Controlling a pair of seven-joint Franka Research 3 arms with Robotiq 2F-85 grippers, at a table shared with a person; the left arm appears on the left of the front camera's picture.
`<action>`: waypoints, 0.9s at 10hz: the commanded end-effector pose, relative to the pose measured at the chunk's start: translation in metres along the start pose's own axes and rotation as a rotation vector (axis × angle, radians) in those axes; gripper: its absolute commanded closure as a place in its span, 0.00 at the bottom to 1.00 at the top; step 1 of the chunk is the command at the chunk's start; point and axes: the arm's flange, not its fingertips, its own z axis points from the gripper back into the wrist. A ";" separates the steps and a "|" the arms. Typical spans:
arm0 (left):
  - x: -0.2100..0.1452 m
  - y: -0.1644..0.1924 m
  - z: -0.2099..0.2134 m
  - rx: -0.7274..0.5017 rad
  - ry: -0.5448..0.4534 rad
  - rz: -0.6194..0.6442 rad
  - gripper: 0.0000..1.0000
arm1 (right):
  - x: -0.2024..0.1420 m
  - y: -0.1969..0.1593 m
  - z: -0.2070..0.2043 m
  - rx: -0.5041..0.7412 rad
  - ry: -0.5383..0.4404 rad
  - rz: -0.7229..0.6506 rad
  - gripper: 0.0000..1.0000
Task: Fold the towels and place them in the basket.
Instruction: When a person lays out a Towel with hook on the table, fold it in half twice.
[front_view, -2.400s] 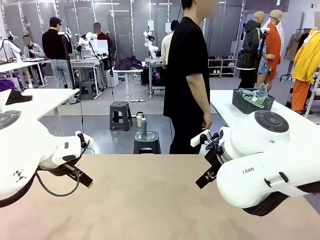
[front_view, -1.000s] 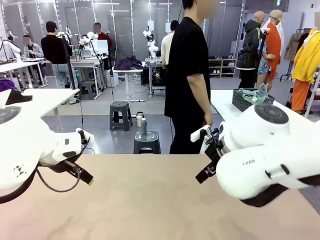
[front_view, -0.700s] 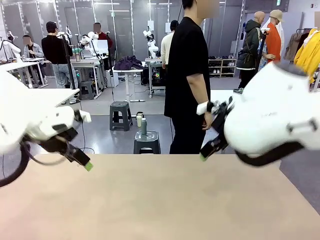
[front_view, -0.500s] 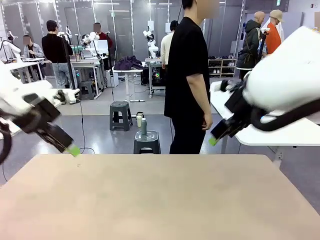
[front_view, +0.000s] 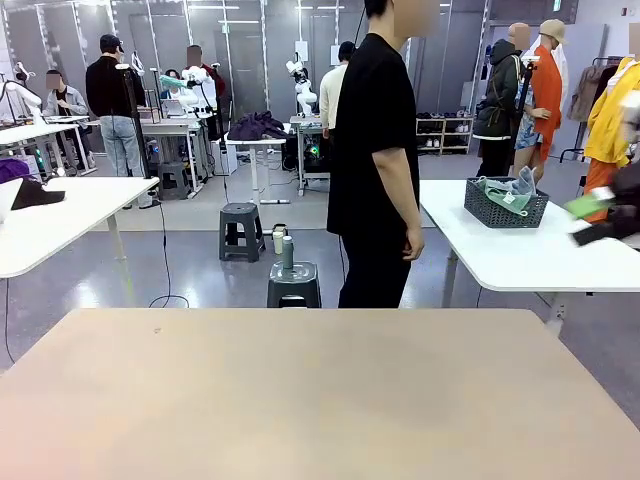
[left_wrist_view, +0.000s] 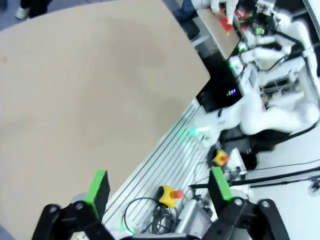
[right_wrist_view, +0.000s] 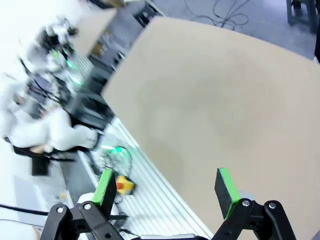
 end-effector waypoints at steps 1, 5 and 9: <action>-0.022 0.042 0.047 -0.099 -0.156 0.047 0.00 | -0.027 -0.047 0.042 0.100 -0.116 -0.105 0.00; -0.110 0.102 0.136 -0.115 -0.351 0.119 0.00 | -0.096 -0.095 0.091 0.132 -0.232 -0.206 0.00; -0.140 0.109 0.141 -0.085 -0.377 0.152 0.00 | -0.115 -0.105 0.095 0.119 -0.236 -0.245 0.00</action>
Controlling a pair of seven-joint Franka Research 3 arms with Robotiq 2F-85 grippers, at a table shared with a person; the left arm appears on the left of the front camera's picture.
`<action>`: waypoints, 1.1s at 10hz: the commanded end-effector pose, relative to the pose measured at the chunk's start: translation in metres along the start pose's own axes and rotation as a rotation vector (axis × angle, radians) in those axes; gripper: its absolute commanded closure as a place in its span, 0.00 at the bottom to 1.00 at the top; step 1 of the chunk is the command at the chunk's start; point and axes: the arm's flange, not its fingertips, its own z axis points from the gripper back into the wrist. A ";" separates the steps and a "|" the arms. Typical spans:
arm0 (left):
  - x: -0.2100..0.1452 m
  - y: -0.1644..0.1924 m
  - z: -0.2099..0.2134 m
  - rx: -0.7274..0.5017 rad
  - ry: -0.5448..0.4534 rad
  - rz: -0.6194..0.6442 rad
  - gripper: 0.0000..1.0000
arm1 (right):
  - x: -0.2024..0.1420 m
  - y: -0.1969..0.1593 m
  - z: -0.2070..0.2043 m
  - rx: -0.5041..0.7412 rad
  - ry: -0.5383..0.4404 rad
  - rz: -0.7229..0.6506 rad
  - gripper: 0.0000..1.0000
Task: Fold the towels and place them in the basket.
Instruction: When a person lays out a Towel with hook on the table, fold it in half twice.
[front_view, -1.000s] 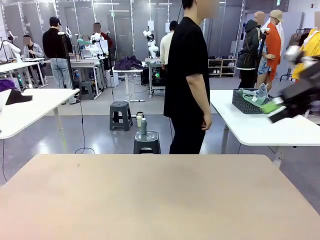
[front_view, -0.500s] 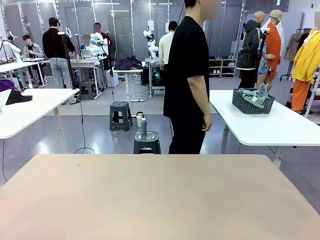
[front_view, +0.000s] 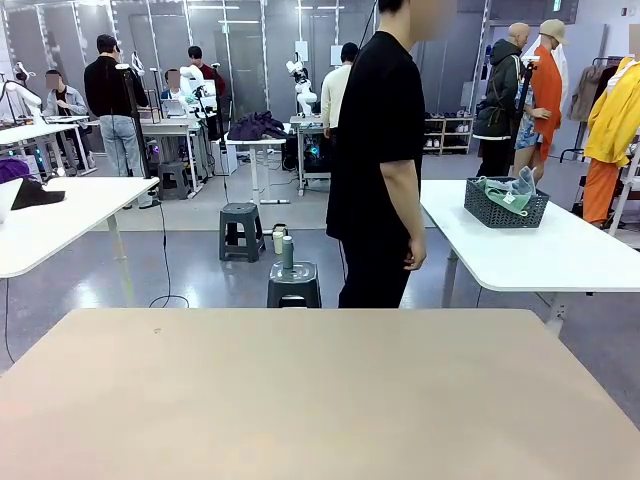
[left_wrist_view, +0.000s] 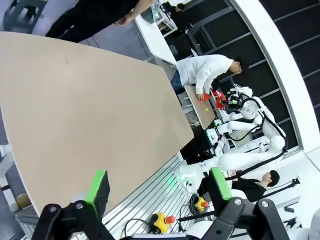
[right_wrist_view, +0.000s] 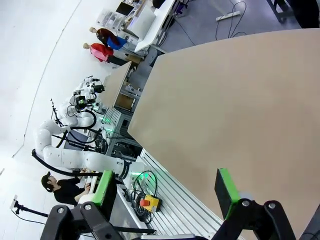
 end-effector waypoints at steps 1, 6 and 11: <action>-0.001 -0.005 -0.001 -0.009 0.000 -0.007 0.00 | -0.001 -0.002 0.003 0.013 -0.009 -0.003 0.00; -0.001 -0.005 -0.001 -0.009 0.000 -0.007 0.00 | -0.001 -0.002 0.003 0.013 -0.009 -0.003 0.00; -0.001 -0.005 -0.001 -0.009 0.000 -0.007 0.00 | -0.001 -0.002 0.003 0.013 -0.009 -0.003 0.00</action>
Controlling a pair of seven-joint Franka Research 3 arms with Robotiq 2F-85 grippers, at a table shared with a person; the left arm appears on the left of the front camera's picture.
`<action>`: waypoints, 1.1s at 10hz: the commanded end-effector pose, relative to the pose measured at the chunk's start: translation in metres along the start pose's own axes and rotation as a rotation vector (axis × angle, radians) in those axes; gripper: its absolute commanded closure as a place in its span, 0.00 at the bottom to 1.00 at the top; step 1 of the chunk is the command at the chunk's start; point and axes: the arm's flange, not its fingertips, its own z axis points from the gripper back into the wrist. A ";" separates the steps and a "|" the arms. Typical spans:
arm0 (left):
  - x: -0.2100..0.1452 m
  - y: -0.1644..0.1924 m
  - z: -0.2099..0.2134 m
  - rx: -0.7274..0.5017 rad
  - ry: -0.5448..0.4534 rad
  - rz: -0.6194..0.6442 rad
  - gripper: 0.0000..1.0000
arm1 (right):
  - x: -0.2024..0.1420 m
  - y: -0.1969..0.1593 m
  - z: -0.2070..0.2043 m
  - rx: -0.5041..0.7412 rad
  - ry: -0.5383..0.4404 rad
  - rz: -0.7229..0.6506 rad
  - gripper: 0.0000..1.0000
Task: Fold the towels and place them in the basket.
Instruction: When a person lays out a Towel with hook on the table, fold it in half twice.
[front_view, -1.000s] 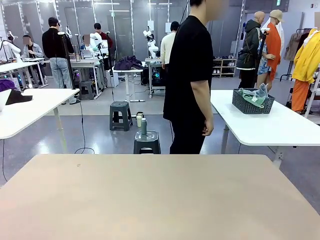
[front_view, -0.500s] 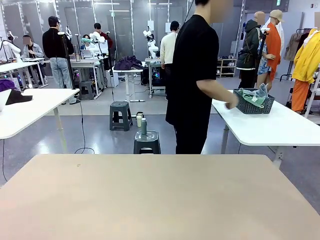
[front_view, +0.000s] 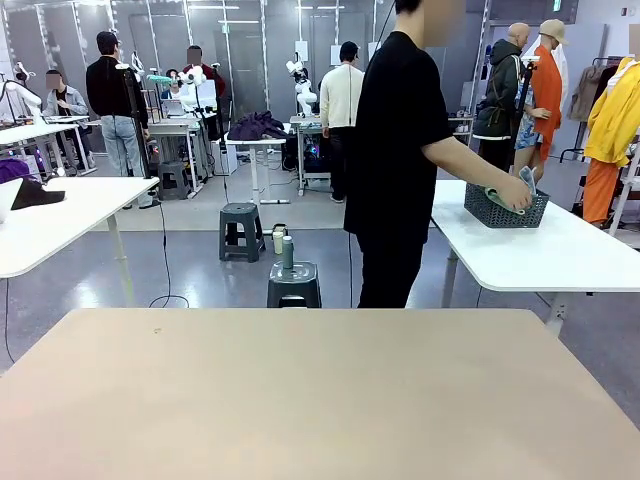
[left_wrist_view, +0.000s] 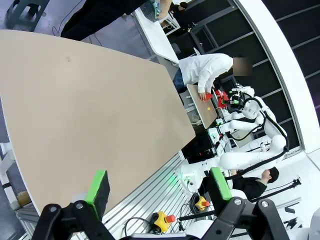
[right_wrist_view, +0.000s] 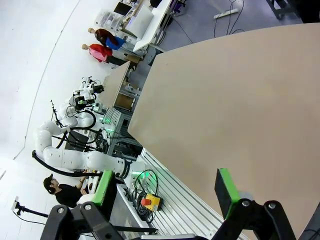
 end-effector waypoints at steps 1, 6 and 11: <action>-0.001 -0.002 0.000 -0.020 -0.008 -0.010 0.00 | 0.002 0.000 0.001 0.016 -0.012 0.014 0.00; -0.001 -0.002 0.000 -0.020 -0.008 -0.010 0.00 | 0.002 0.000 0.001 0.016 -0.012 0.014 0.00; -0.001 -0.002 0.000 -0.020 -0.008 -0.010 0.00 | 0.002 0.000 0.001 0.016 -0.012 0.014 0.00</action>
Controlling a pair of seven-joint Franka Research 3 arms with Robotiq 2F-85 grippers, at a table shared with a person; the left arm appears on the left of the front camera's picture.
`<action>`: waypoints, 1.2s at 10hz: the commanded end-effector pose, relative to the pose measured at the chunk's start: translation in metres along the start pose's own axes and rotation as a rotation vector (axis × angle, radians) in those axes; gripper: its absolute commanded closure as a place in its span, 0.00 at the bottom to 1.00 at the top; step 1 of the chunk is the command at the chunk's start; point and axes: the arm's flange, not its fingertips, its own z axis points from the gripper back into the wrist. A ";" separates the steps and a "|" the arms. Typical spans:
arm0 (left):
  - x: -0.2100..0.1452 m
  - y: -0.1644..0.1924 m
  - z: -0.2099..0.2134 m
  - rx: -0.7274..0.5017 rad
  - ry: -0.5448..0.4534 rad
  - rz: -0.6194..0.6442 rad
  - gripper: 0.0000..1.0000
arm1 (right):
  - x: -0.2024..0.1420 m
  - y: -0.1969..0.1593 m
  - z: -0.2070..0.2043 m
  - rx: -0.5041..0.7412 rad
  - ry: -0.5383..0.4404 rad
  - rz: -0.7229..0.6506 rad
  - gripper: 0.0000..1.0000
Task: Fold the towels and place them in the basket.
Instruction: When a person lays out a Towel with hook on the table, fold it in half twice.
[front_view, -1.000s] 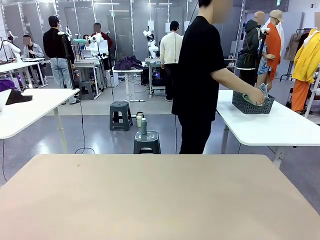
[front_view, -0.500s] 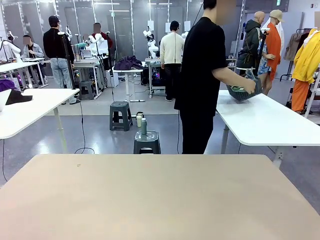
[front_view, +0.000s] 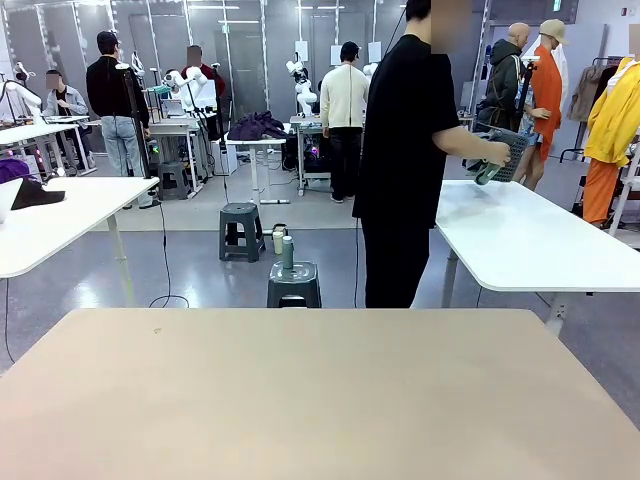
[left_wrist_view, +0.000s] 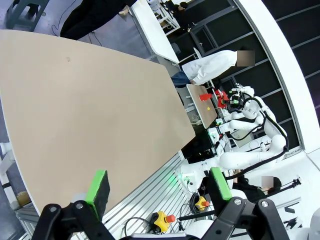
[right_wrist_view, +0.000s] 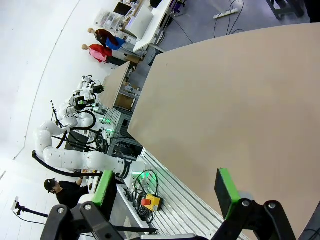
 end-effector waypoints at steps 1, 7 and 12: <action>-0.001 -0.002 0.000 -0.019 -0.008 -0.010 0.00 | 0.002 0.000 0.000 0.016 -0.011 0.014 0.00; -0.001 -0.002 0.000 -0.019 -0.008 -0.010 0.00 | 0.002 0.000 0.000 0.016 -0.011 0.014 0.00; -0.001 -0.002 0.000 -0.019 -0.008 -0.010 0.00 | 0.002 0.000 0.000 0.016 -0.011 0.014 0.00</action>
